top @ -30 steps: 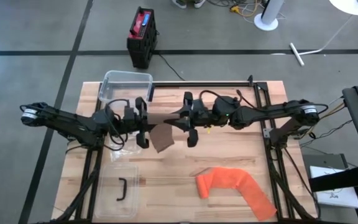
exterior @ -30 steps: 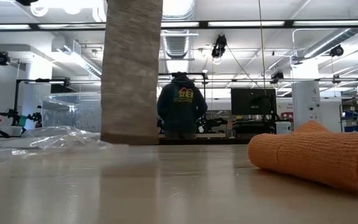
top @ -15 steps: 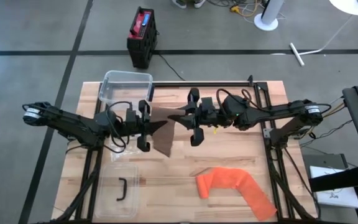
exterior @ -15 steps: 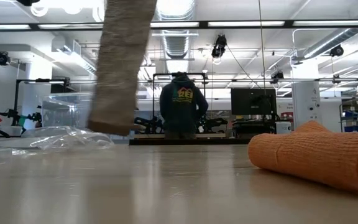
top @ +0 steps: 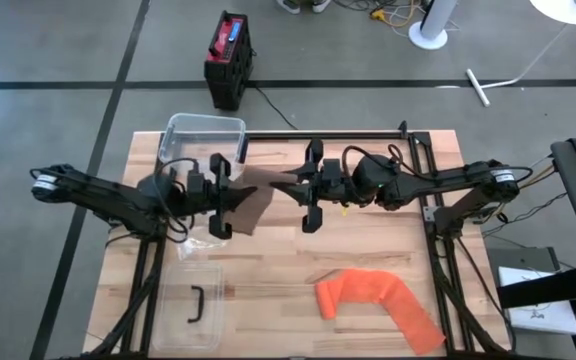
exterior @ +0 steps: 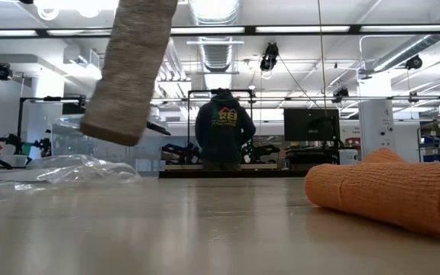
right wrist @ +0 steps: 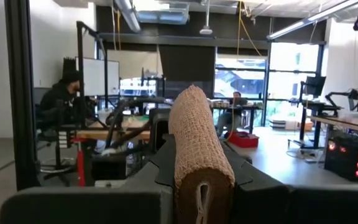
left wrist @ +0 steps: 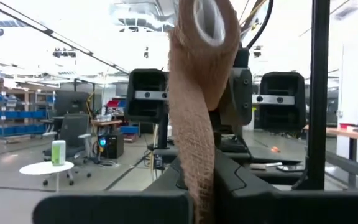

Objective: Roll bandage
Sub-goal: Roll the brown bandage

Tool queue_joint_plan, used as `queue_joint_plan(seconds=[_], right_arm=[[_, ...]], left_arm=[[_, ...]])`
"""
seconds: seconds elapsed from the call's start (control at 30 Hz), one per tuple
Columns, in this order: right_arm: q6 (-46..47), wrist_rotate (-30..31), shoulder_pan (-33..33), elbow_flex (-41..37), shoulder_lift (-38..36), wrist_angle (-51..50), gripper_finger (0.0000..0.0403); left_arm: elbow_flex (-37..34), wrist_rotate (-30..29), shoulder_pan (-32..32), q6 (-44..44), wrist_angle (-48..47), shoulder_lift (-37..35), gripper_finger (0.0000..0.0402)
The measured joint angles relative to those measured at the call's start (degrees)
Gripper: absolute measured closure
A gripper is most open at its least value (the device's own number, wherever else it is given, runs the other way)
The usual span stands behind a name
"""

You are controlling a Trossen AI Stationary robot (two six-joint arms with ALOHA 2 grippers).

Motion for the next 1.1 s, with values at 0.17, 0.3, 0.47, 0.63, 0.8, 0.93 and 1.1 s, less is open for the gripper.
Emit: queue_joint_plan(seconds=[0.17, 0.3, 0.47, 0.63, 0.8, 0.93, 1.1], right_arm=[[-0.9, 0.0, 0.0, 0.0, 0.0, -0.3, 0.036], [-2.9, 0.0, 0.0, 0.0, 0.0, 0.5, 0.0359], [-7.7, 0.7, -0.2, 0.0, 0.0, 0.8, 0.0359], [-15.1, 0.5, -0.2, 0.1, 0.0, 0.9, 0.0359], [-23.6, -6.8, -0.3, 0.3, 0.0, 0.5, 0.0359], [-33.3, -7.1, -0.5, 0.8, 0.0, 0.6, 0.0359], [-50.8, -7.1, -0.6, 0.9, 0.0, -2.1, 0.0359]], left_arm=[[0.0, 0.0, 0.0, 2.3, -4.2, -1.9, 0.0393], [0.0, 0.0, 0.0, 3.8, -6.1, -1.7, 0.038], [0.0, -0.3, 0.0, 5.1, -5.8, -1.6, 0.035], [0.0, -0.6, 0.0, 6.8, -8.1, -5.1, 0.0301], [0.0, -2.1, 0.0, 7.6, -14.3, -10.0, 0.0245], [0.0, -1.9, 0.0, 8.2, -17.0, -13.6, 0.0202], [1.0, 0.0, 0.0, 9.7, -24.9, -16.2, 0.0157]])
